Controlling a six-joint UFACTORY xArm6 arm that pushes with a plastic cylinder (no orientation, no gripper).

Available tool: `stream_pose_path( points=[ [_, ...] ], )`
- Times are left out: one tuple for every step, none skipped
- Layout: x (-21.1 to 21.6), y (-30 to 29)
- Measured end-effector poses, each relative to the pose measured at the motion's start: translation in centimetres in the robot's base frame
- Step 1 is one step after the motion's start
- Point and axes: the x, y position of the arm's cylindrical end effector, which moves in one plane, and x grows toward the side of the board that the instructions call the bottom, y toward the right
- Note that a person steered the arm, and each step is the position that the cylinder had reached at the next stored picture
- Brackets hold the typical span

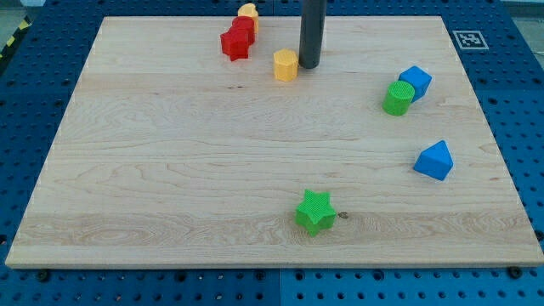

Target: Slide the hexagon into the red circle and heart

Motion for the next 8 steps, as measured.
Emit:
stream_pose_path(
  points=[
    [4.8,0.6],
    [5.8,-1.5],
    [1.8,-3.6],
    [-2.9,-4.4],
    [-3.2,-4.3],
    [-2.3,-4.1],
    [-3.7,-5.0],
    [-5.9,-6.5]
  ],
)
